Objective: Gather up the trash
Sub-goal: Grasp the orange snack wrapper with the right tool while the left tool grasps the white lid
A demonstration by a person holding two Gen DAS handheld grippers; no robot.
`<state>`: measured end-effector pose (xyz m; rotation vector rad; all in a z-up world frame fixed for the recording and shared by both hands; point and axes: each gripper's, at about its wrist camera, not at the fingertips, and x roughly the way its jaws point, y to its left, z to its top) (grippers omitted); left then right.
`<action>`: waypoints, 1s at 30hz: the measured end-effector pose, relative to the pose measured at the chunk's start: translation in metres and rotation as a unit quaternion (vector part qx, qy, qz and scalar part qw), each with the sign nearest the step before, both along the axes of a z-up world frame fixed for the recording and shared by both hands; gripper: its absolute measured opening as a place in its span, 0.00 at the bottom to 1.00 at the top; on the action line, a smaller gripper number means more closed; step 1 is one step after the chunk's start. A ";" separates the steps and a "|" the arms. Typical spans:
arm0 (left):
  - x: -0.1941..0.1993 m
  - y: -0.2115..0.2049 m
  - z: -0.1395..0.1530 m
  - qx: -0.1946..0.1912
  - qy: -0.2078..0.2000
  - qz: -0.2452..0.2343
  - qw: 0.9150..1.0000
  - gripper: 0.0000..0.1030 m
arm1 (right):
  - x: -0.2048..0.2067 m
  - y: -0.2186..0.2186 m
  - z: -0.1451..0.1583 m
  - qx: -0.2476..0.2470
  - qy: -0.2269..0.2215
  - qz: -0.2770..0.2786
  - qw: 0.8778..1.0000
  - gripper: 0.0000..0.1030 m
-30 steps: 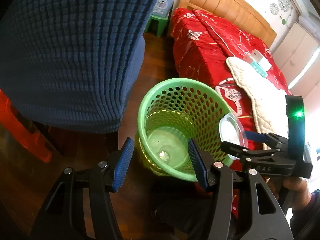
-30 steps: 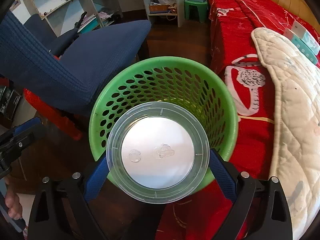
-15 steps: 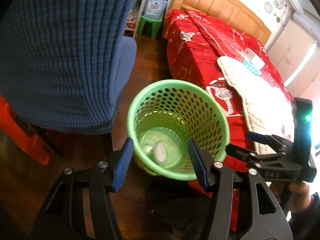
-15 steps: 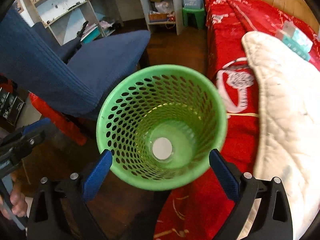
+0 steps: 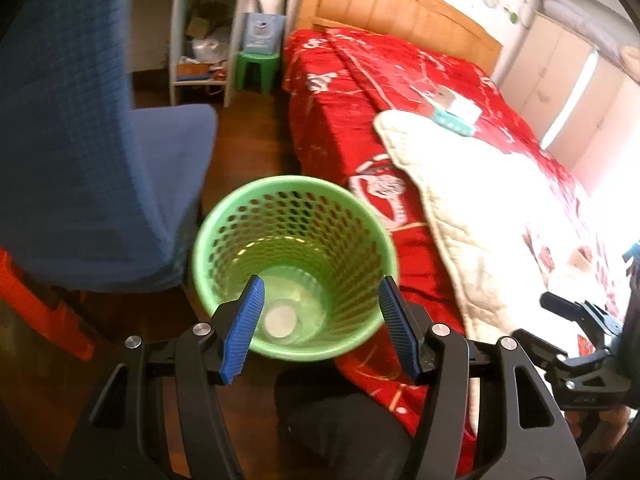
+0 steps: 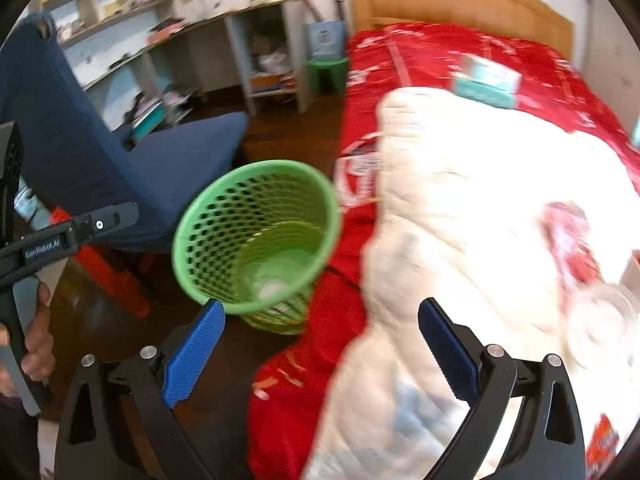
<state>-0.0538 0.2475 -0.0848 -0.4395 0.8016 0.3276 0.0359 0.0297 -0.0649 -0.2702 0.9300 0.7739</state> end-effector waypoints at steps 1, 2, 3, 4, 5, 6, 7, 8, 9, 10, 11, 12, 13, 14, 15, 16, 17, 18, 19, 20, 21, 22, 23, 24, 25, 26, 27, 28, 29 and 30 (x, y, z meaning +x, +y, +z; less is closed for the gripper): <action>0.003 -0.005 0.001 -0.001 0.000 -0.006 1.000 0.60 | 0.000 -0.014 0.001 -0.002 -0.004 -0.016 1.000 0.91; 0.005 -0.009 0.001 -0.001 -0.001 -0.010 1.000 0.61 | 0.000 -0.023 0.002 -0.003 -0.007 -0.028 1.000 0.91; 0.009 -0.016 0.002 -0.001 -0.002 -0.018 1.000 0.61 | 0.001 -0.038 0.003 -0.003 -0.009 -0.046 0.999 0.91; 0.013 -0.022 0.002 0.000 -0.002 -0.024 1.000 0.61 | 0.002 -0.053 0.004 -0.002 -0.008 -0.064 0.998 0.91; 0.016 -0.027 0.002 -0.001 -0.002 -0.030 1.000 0.61 | 0.003 -0.067 0.004 -0.001 -0.009 -0.080 0.997 0.91; 0.021 -0.034 0.003 -0.002 -0.002 -0.039 0.999 0.62 | 0.004 -0.077 0.005 0.000 -0.009 -0.093 0.996 0.91; 0.023 -0.039 0.003 -0.003 -0.002 -0.046 0.999 0.62 | 0.005 -0.094 0.006 0.000 -0.010 -0.113 0.994 0.91; 0.026 -0.044 0.003 -0.003 -0.002 -0.053 0.999 0.62 | 0.007 -0.107 0.008 0.000 -0.012 -0.128 0.992 0.91; 0.030 -0.051 0.004 -0.002 -0.002 -0.061 0.998 0.62 | 0.006 -0.118 0.008 -0.001 -0.015 -0.140 0.990 0.91; 0.033 -0.056 0.004 -0.002 -0.001 -0.067 0.998 0.62 | 0.007 -0.134 0.010 -0.007 -0.022 -0.159 0.987 0.91; 0.036 -0.061 0.005 -0.003 -0.001 -0.073 0.997 0.62 | 0.007 -0.147 0.010 -0.012 -0.029 -0.174 0.984 0.91; 0.040 -0.066 0.004 -0.005 -0.001 -0.080 0.997 0.62 | 0.007 -0.160 0.009 -0.017 -0.034 -0.186 0.982 0.91; 0.043 -0.072 0.004 -0.007 -0.001 -0.087 0.996 0.62 | 0.008 -0.173 0.010 -0.025 -0.040 -0.201 0.979 0.91; 0.047 -0.078 0.004 -0.008 -0.001 -0.093 0.996 0.62 | 0.008 -0.182 0.009 -0.031 -0.044 -0.210 0.976 0.91; 0.050 -0.084 0.005 -0.008 0.000 -0.100 0.995 0.62 | 0.010 -0.195 0.008 -0.039 -0.048 -0.222 0.973 0.91; 0.053 -0.090 0.006 -0.006 0.000 -0.107 0.994 0.62 | 0.012 -0.208 0.005 -0.047 -0.050 -0.237 0.969 0.91; 0.057 -0.097 0.006 -0.004 0.001 -0.116 0.993 0.62 | 0.012 -0.217 0.003 -0.051 -0.050 -0.246 0.967 0.91; 0.059 -0.103 0.006 -0.004 0.001 -0.122 0.993 0.62 | 0.014 -0.230 0.000 -0.053 -0.044 -0.259 0.963 0.91; 0.062 -0.109 0.007 -0.003 0.001 -0.129 0.992 0.62 | 0.015 -0.238 -0.003 -0.053 -0.040 -0.267 0.961 0.91; 0.067 -0.117 0.008 -0.003 0.002 -0.138 0.990 0.62 | 0.017 -0.249 -0.006 -0.052 -0.036 -0.278 0.958 0.91; 0.071 -0.121 0.008 -0.002 0.003 -0.143 0.990 0.62 | 0.019 -0.258 -0.010 -0.054 -0.032 -0.287 0.956 0.91; 0.076 -0.127 0.009 -0.002 0.004 -0.150 0.989 0.62 | 0.021 -0.265 -0.012 -0.055 -0.029 -0.294 0.954 0.91; 0.081 -0.134 0.009 -0.002 0.005 -0.159 0.987 0.62 | 0.023 -0.272 -0.015 -0.054 -0.025 -0.298 0.953 0.91; 0.085 -0.140 0.009 -0.003 0.005 -0.165 0.986 0.62 | 0.021 -0.276 -0.017 -0.052 -0.022 -0.299 0.953 0.91; 0.088 -0.146 0.009 -0.003 0.006 -0.171 0.985 0.62 | 0.021 -0.280 -0.020 -0.052 -0.020 -0.301 0.952 0.91; 0.092 -0.151 0.009 -0.003 0.008 -0.178 0.984 0.62 | 0.022 -0.282 -0.021 -0.053 -0.019 -0.302 0.952 0.91; 0.096 -0.158 0.009 -0.003 0.010 -0.187 0.982 0.62 | 0.024 -0.283 -0.024 -0.055 -0.016 -0.303 0.951 0.91; 0.101 -0.166 0.009 -0.002 0.011 -0.196 0.981 0.62 | 0.026 -0.284 -0.026 -0.054 -0.012 -0.304 0.951 0.91; 0.103 -0.171 0.009 -0.001 0.012 -0.202 0.979 0.62 | 0.027 -0.284 -0.028 -0.053 -0.008 -0.303 0.952 0.91; 0.108 -0.178 0.008 -0.002 0.012 -0.213 0.977 0.62 | 0.028 -0.283 -0.030 -0.053 -0.006 -0.302 0.952 0.91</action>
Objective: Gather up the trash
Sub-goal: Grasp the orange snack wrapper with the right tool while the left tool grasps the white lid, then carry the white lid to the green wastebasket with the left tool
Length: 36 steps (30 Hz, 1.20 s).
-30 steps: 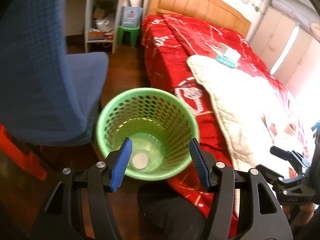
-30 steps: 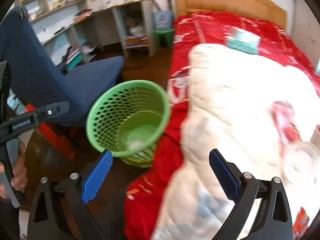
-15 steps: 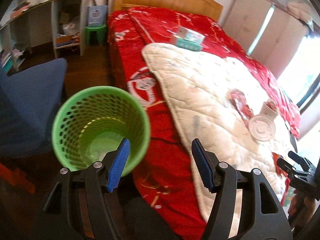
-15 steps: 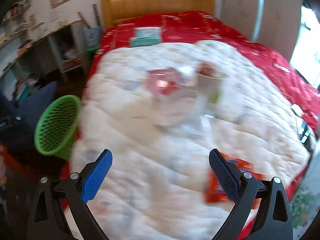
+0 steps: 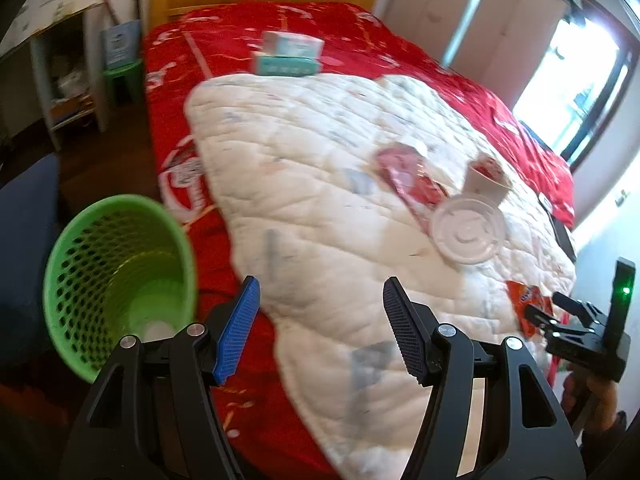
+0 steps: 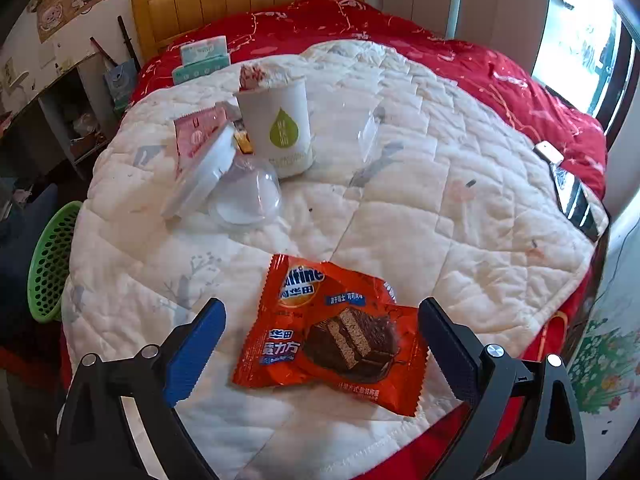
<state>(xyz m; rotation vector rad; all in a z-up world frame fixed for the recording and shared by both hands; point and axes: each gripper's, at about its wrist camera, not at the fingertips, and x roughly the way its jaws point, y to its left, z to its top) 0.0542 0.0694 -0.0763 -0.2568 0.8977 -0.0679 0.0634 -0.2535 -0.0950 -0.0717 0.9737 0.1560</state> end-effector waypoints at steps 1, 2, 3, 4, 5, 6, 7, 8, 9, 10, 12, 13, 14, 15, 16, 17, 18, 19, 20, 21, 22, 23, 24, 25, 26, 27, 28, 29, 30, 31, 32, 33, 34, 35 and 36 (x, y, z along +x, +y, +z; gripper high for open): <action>0.005 -0.006 0.000 -0.001 0.001 -0.009 1.000 0.62 | 0.001 0.001 -0.002 0.000 0.002 0.001 1.000 0.91; 0.010 -0.013 -0.001 -0.003 0.003 -0.019 1.000 0.62 | 0.001 0.001 -0.004 -0.001 0.003 0.003 1.000 0.90; 0.014 -0.018 -0.002 -0.004 0.004 -0.026 1.000 0.62 | 0.001 0.001 -0.005 -0.003 0.002 0.005 1.000 0.90; 0.019 -0.024 -0.003 -0.004 0.007 -0.033 0.999 0.62 | 0.001 0.001 -0.006 -0.003 0.002 0.007 1.000 0.85; 0.023 -0.031 -0.004 -0.004 0.009 -0.041 0.999 0.62 | 0.000 0.001 -0.007 -0.003 0.003 0.009 1.000 0.81; 0.029 -0.038 -0.005 -0.008 0.010 -0.054 0.998 0.62 | 0.001 0.001 -0.008 -0.003 0.004 0.011 1.000 0.80; 0.033 -0.046 -0.006 -0.010 0.011 -0.066 0.998 0.62 | 0.001 -0.001 -0.008 -0.004 0.004 0.011 1.000 0.79; 0.038 -0.053 -0.007 -0.010 0.012 -0.077 0.997 0.62 | 0.002 -0.001 -0.009 -0.004 0.004 0.011 1.000 0.75; 0.042 -0.063 -0.008 -0.010 0.011 -0.091 0.996 0.62 | 0.001 -0.002 -0.009 -0.002 0.004 0.013 1.000 0.74; 0.046 -0.073 -0.008 -0.009 0.008 -0.108 0.994 0.62 | 0.001 -0.003 -0.008 0.001 0.004 0.014 1.000 0.72; 0.052 -0.089 -0.009 -0.001 0.006 -0.133 0.991 0.62 | 0.001 -0.006 -0.008 0.003 0.003 0.015 1.000 0.68; 0.055 -0.099 -0.010 0.001 0.005 -0.146 0.989 0.62 | 0.001 -0.007 -0.007 0.005 0.002 0.015 1.000 0.67; 0.056 -0.105 -0.010 0.001 0.003 -0.155 0.988 0.62 | 0.001 -0.009 -0.006 0.010 0.001 0.014 1.000 0.65; 0.058 -0.114 -0.011 0.004 0.001 -0.166 0.986 0.62 | 0.001 -0.011 -0.004 0.013 0.000 0.013 1.000 0.63; 0.059 -0.120 -0.011 0.009 -0.001 -0.174 0.985 0.62 | 0.001 -0.013 -0.003 0.018 -0.001 0.011 1.000 0.61; 0.060 -0.126 -0.012 0.012 -0.002 -0.182 0.983 0.61 | 0.001 -0.014 -0.001 0.021 -0.002 0.011 1.000 0.60; 0.062 -0.133 -0.013 0.016 -0.005 -0.191 0.982 0.61 | 0.001 -0.016 0.001 0.028 -0.003 0.010 1.000 0.59; 0.063 -0.139 -0.014 0.020 -0.006 -0.196 0.980 0.61 | 0.001 -0.018 0.003 0.034 -0.005 0.009 0.999 0.56; 0.064 -0.144 -0.015 0.023 -0.008 -0.200 0.979 0.61 | 0.001 -0.020 0.004 0.038 -0.005 0.008 0.999 0.56; 0.067 -0.149 -0.017 0.028 -0.010 -0.206 0.978 0.60 | 0.001 -0.022 0.005 0.044 -0.005 0.007 0.999 0.55; 0.069 -0.153 -0.018 0.032 -0.011 -0.209 0.977 0.59 | 0.001 -0.023 0.005 0.048 -0.005 0.005 0.999 0.54; 0.071 -0.158 -0.020 0.039 -0.013 -0.213 0.976 0.58 | 0.002 -0.025 0.006 0.051 -0.005 0.004 0.999 0.53; 0.073 -0.161 -0.022 0.044 -0.013 -0.214 0.976 0.57 | 0.002 -0.026 0.007 0.054 -0.005 0.003 0.999 0.53; 0.076 -0.164 -0.024 0.047 -0.013 -0.215 0.975 0.54 | 0.002 -0.027 0.007 0.056 -0.005 0.002 0.998 0.52; 0.079 -0.166 -0.026 0.050 -0.012 -0.216 0.975 0.49 | 0.001 -0.027 0.008 0.061 -0.005 0.002 0.998 0.52; 0.081 -0.168 -0.027 0.053 -0.012 -0.216 0.975 0.47 | 0.000 -0.028 0.008 0.066 -0.005 0.001 0.998 0.52; 0.082 -0.169 -0.028 0.055 -0.015 -0.217 0.975 0.44 | 0.000 -0.029 0.009 0.068 -0.005 0.000 0.998 0.51; 0.083 -0.170 -0.029 0.056 -0.017 -0.217 0.974 0.39 | 0.000 -0.030 0.010 0.071 -0.006 0.000 0.997 0.51; 0.084 -0.171 -0.030 0.054 -0.019 -0.219 0.974 0.36 | -0.001 -0.031 0.010 0.072 -0.006 -0.001 0.997 0.51; 0.084 -0.171 -0.030 0.050 -0.019 -0.221 0.974 0.29 | -0.001 -0.031 0.011 0.074 -0.007 -0.002 0.997 0.51; 0.084 -0.171 -0.029 0.043 -0.022 -0.223 0.974 0.23 | -0.002 -0.032 0.012 0.074 -0.008 -0.002 0.997 0.51; 0.083 -0.172 -0.029 0.041 -0.024 -0.225 0.973 0.19 | -0.002 -0.032 0.013 0.075 -0.009 -0.002 0.997 0.51; 0.082 -0.172 -0.028 0.041 -0.027 -0.226 0.973 0.14 | -0.003 -0.032 0.014 0.075 -0.010 -0.002 0.997 0.51; 0.081 -0.172 -0.027 0.041 -0.030 -0.225 0.973 0.12 | -0.003 -0.032 0.014 0.076 -0.011 -0.001 0.997 0.50; 0.080 -0.170 -0.025 0.037 -0.033 -0.223 0.974 0.11 | -0.004 -0.031 0.015 0.076 -0.012 0.001 0.997 0.49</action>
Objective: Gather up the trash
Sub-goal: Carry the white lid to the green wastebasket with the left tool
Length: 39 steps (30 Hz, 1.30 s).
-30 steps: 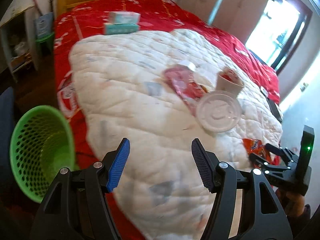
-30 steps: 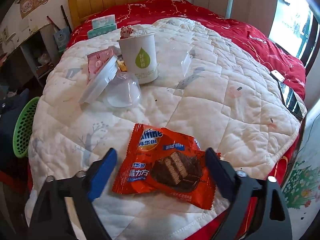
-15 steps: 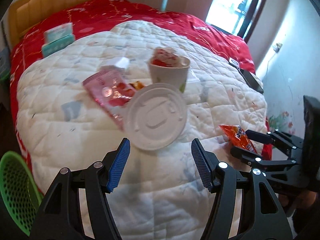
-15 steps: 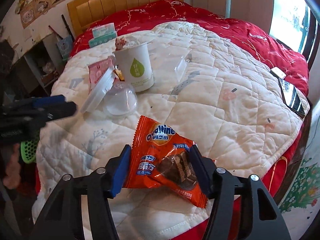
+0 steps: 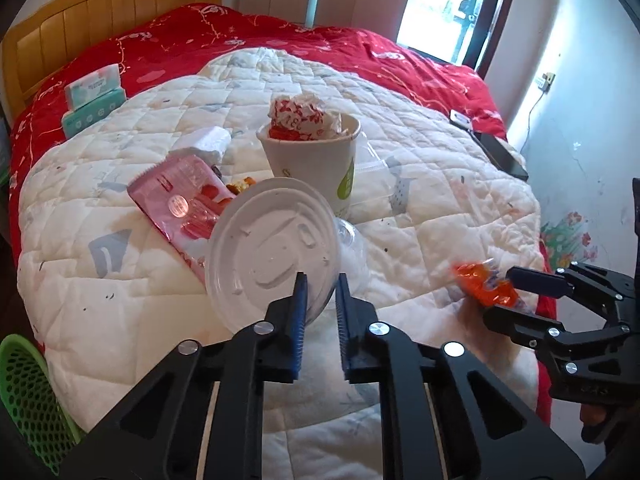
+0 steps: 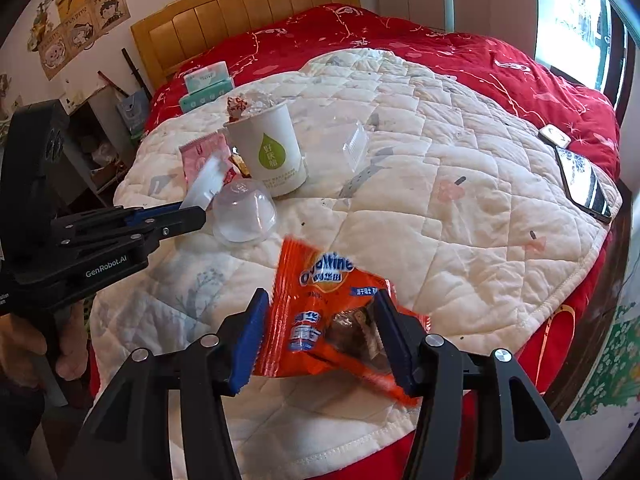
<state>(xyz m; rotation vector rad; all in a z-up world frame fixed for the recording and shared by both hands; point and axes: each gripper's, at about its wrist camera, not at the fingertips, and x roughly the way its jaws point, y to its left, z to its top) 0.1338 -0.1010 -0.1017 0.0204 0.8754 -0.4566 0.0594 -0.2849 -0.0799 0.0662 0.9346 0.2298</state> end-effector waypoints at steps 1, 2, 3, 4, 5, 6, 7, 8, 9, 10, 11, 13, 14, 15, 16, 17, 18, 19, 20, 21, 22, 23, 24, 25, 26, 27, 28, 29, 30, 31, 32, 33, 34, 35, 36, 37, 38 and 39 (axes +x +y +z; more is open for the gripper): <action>-0.001 0.002 0.001 -0.003 -0.001 0.002 1.000 0.10 | -0.001 0.001 0.001 0.000 -0.001 0.001 1.000 0.48; -0.002 0.004 0.003 -0.006 -0.003 0.005 1.000 0.10 | -0.001 0.001 0.002 0.000 -0.002 0.001 1.000 0.47; -0.004 0.009 0.006 -0.010 -0.005 0.008 1.000 0.09 | -0.001 0.003 0.003 0.001 -0.004 0.002 1.000 0.45; -0.006 0.014 0.009 -0.016 -0.007 0.013 1.000 0.08 | -0.002 0.004 0.004 0.003 -0.004 0.004 1.000 0.44; -0.008 0.019 0.012 -0.023 -0.007 0.017 1.000 0.07 | -0.002 0.005 0.005 0.005 -0.004 0.004 1.000 0.43; -0.009 0.023 0.014 -0.029 -0.008 0.018 0.999 0.06 | -0.003 0.007 0.007 0.005 -0.005 0.007 1.000 0.42; -0.012 0.027 0.017 -0.034 -0.009 0.022 0.999 0.05 | -0.003 0.009 0.008 0.002 -0.007 0.009 1.000 0.42; -0.015 0.034 0.021 -0.037 -0.011 0.029 0.999 0.05 | -0.004 0.010 0.008 0.001 -0.008 0.009 1.000 0.39; -0.016 0.037 0.023 -0.039 -0.011 0.033 0.999 0.05 | -0.004 0.011 0.008 0.002 -0.007 0.010 1.000 0.38; -0.019 0.043 0.025 -0.044 -0.010 0.038 0.998 0.04 | -0.004 0.011 0.008 0.005 -0.005 0.011 1.000 0.36; -0.021 0.049 0.028 -0.050 -0.009 0.043 0.998 0.04 | -0.004 0.012 0.007 0.007 -0.003 0.011 1.000 0.35; -0.026 0.062 0.032 -0.062 -0.007 0.055 0.997 0.04 | -0.005 0.013 0.007 0.005 -0.002 0.013 1.000 0.35; -0.029 0.070 0.033 -0.064 -0.008 0.064 0.996 0.04 | -0.005 0.014 0.007 0.004 -0.003 0.013 1.000 0.37; -0.031 0.074 0.035 -0.065 -0.008 0.069 0.995 0.04 | -0.005 0.014 0.007 0.005 -0.005 0.011 1.000 0.41; -0.034 0.080 0.036 -0.068 -0.009 0.074 0.995 0.04 | -0.005 0.013 0.007 0.008 -0.006 0.011 1.000 0.53; -0.036 0.085 0.037 -0.071 -0.011 0.078 0.994 0.04 | -0.005 0.013 0.006 0.008 -0.008 0.012 1.000 0.60; -0.039 0.091 0.039 -0.071 -0.012 0.083 0.994 0.04 | -0.004 0.014 0.006 0.001 -0.010 0.011 1.000 0.62; -0.041 0.096 0.041 -0.071 -0.014 0.088 0.993 0.04 | -0.003 0.015 0.004 -0.010 -0.010 0.009 1.000 0.66; -0.043 0.101 0.042 -0.072 -0.016 0.093 0.993 0.04 | -0.001 0.014 0.002 -0.013 -0.008 0.009 1.000 0.70; -0.046 0.108 0.044 -0.075 -0.017 0.099 0.992 0.04 | 0.002 0.014 -0.002 -0.015 -0.003 0.008 1.000 0.70; -0.048 0.113 0.046 -0.079 -0.018 0.104 0.991 0.04 | 0.005 0.013 -0.006 -0.017 0.003 0.004 1.000 0.70; -0.050 0.121 0.048 -0.081 -0.019 0.111 0.990 0.04 | 0.007 0.012 -0.009 -0.019 0.007 0.002 1.000 0.70; -0.052 0.125 0.049 -0.082 -0.020 0.116 0.990 0.04 | 0.009 0.011 -0.013 -0.017 0.015 0.001 1.000 0.70; -0.054 0.132 0.050 -0.082 -0.020 0.123 0.989 0.04 | 0.011 0.011 -0.017 -0.010 0.023 0.000 1.000 0.70; -0.056 0.136 0.050 -0.083 -0.021 0.128 0.988 0.04 | 0.011 0.012 -0.020 -0.009 0.028 0.000 1.000 0.69; -0.058 0.144 0.052 -0.086 -0.022 0.135 0.987 0.04 | 0.011 0.013 -0.021 -0.013 0.028 0.000 1.000 0.67; -0.060 0.148 0.052 -0.086 -0.023 0.139 0.986 0.04 | 0.010 0.016 -0.023 -0.022 0.027 0.001 0.999 0.59; -0.062 0.154 0.053 -0.086 -0.025 0.146 0.985 0.04 | 0.010 0.017 -0.023 -0.025 0.028 0.002 0.999 0.54; -0.064 0.159 0.054 -0.085 -0.026 0.151 0.984 0.04 | 0.009 0.018 -0.024 -0.023 0.029 0.005 0.999 0.52; -0.065 0.164 0.054 -0.085 -0.027 0.156 0.984 0.04 | 0.009 0.019 -0.024 -0.023 0.028 0.006 0.999 0.47; -0.067 0.170 0.054 -0.086 -0.028 0.164 0.982 0.04 | 0.008 0.019 -0.023 -0.025 0.027 0.007 0.999 0.43; -0.069 0.174 0.054 -0.086 -0.028 0.168 0.982 0.04 | 0.008 0.020 -0.023 -0.027 0.025 0.008 0.999 0.42; -0.071 0.179 0.054 -0.086 -0.029 0.174 0.980 0.04 | 0.007 0.021 -0.021 -0.029 0.023 0.009 0.999 0.39; -0.073 0.184 0.054 -0.087 -0.028 0.181 0.979 0.04 | 0.006 0.022 -0.020 -0.030 0.021 0.009 0.999 0.37; -0.075 0.188 0.054 -0.088 -0.029 0.185 0.978 0.04 | 0.005 0.022 -0.017 -0.029 0.017 0.010 0.999 0.36; -0.077 0.193 0.054 -0.089 -0.029 0.192 0.977 0.04 | 0.004 0.023 -0.013 -0.026 0.014 0.012 0.999 0.33; -0.079 0.197 0.053 -0.090 -0.030 0.196 0.976 0.04 | 0.004 0.024 -0.011 -0.023 0.012 0.013 1.000 0.32; -0.082 0.203 0.053 -0.090 -0.031 0.202 0.975 0.04 | 0.002 0.026 -0.007 -0.020 0.008 0.016 1.000 0.31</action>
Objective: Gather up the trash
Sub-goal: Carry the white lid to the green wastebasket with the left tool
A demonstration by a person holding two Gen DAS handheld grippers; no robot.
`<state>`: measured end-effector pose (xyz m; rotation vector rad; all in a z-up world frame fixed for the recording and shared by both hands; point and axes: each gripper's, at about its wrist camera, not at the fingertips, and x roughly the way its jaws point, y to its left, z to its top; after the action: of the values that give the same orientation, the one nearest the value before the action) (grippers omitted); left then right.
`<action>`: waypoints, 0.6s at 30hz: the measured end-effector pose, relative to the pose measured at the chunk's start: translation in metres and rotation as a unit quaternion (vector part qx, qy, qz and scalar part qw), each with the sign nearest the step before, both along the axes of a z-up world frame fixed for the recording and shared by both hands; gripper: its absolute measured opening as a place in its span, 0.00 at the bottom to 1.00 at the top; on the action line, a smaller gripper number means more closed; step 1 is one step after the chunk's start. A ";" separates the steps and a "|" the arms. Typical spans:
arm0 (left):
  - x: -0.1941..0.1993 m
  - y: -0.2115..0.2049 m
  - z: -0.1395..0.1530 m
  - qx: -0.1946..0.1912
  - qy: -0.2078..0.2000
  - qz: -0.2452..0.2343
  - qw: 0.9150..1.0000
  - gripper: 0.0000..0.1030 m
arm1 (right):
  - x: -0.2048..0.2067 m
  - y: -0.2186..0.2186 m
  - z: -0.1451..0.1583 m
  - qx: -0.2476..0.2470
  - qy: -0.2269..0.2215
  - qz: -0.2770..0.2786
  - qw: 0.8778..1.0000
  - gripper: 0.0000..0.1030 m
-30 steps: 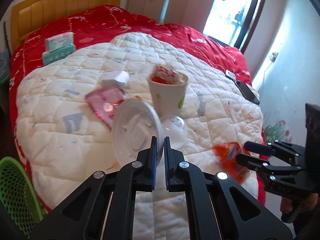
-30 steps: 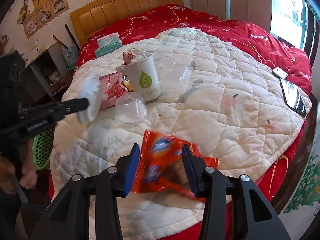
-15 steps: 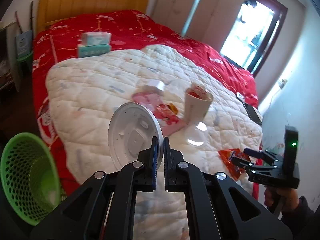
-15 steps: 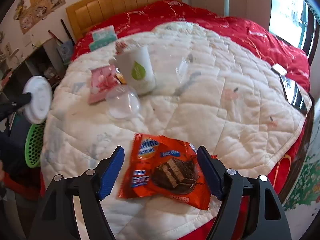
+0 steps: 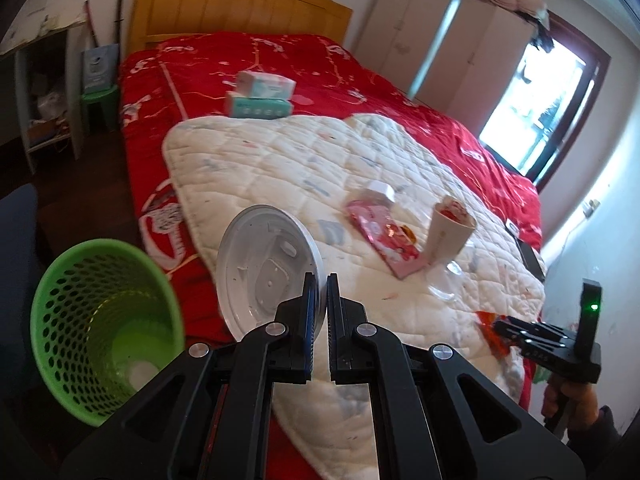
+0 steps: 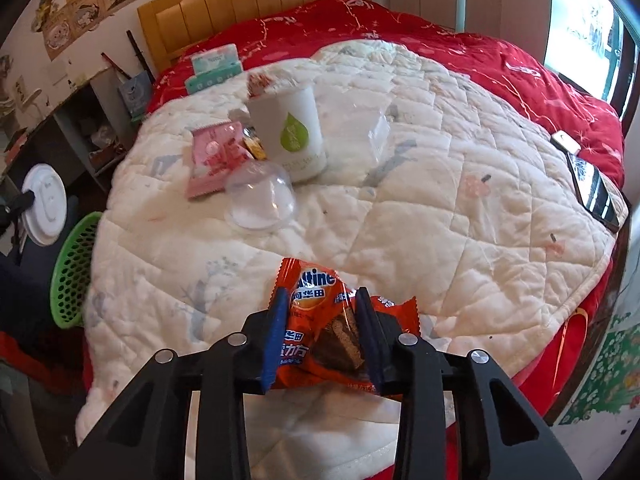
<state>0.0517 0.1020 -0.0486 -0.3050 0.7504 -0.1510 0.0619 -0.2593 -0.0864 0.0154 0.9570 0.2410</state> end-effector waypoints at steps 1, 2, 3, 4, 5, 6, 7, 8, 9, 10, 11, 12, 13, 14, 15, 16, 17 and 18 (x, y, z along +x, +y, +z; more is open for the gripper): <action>-0.002 0.005 0.000 0.000 0.000 0.005 1.000 0.04 | -0.001 0.003 0.004 0.000 -0.004 0.004 1.000 0.30; -0.004 0.008 -0.001 0.000 0.000 0.010 1.000 0.04 | -0.001 0.005 0.008 0.001 -0.009 0.007 1.000 0.30; -0.006 0.014 -0.001 -0.001 0.002 0.017 1.000 0.04 | -0.002 0.007 0.011 0.004 -0.011 0.010 1.000 0.29; -0.008 0.019 -0.002 -0.003 0.003 0.022 1.000 0.04 | -0.002 0.011 0.015 0.010 -0.014 0.017 1.000 0.29; -0.011 0.025 -0.002 -0.004 0.003 0.030 1.000 0.04 | -0.002 0.014 0.018 0.012 -0.016 0.021 1.000 0.29; -0.013 0.029 -0.002 -0.004 0.003 0.034 0.999 0.04 | -0.003 0.019 0.022 0.011 -0.021 0.027 0.999 0.29; -0.015 0.034 -0.003 -0.004 0.004 0.041 0.999 0.04 | -0.003 0.025 0.026 0.012 -0.026 0.034 0.999 0.28; -0.017 0.040 -0.005 -0.005 0.005 0.048 0.999 0.04 | -0.003 0.031 0.030 0.014 -0.029 0.040 0.999 0.28; -0.019 0.045 -0.006 -0.005 0.007 0.054 0.999 0.04 | -0.003 0.035 0.032 0.015 -0.033 0.044 0.998 0.28; -0.021 0.050 -0.007 -0.006 0.008 0.060 0.998 0.04 | -0.003 0.041 0.036 0.016 -0.037 0.050 0.998 0.28; -0.023 0.055 -0.008 -0.006 0.009 0.067 0.998 0.04 | -0.003 0.045 0.038 0.018 -0.038 0.054 0.998 0.28; -0.024 0.060 -0.010 -0.006 0.010 0.072 0.997 0.04 | -0.002 0.051 0.041 0.021 -0.039 0.060 0.997 0.28; -0.025 0.064 -0.011 -0.007 0.012 0.077 0.997 0.04 | -0.001 0.057 0.043 0.025 -0.040 0.067 0.997 0.28; -0.026 0.071 -0.014 -0.007 0.015 0.084 0.996 0.04 | 0.001 0.063 0.045 0.027 -0.040 0.073 0.996 0.28; -0.027 0.076 -0.016 -0.007 0.017 0.088 0.996 0.04 | 0.001 0.069 0.047 0.026 -0.041 0.078 0.996 0.28; -0.028 0.081 -0.018 -0.006 0.020 0.093 0.995 0.04 | 0.002 0.076 0.049 0.025 -0.043 0.085 0.995 0.27; -0.028 0.089 -0.022 -0.006 0.026 0.101 0.995 0.04 | 0.003 0.081 0.050 0.025 -0.044 0.090 0.995 0.27; -0.028 0.093 -0.025 -0.006 0.030 0.106 0.994 0.04 | 0.005 0.089 0.052 0.027 -0.044 0.096 0.994 0.27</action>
<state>0.0234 0.1948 -0.0735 -0.4005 0.7717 0.0536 0.0664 -0.1708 -0.0346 -0.0380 0.8634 0.4424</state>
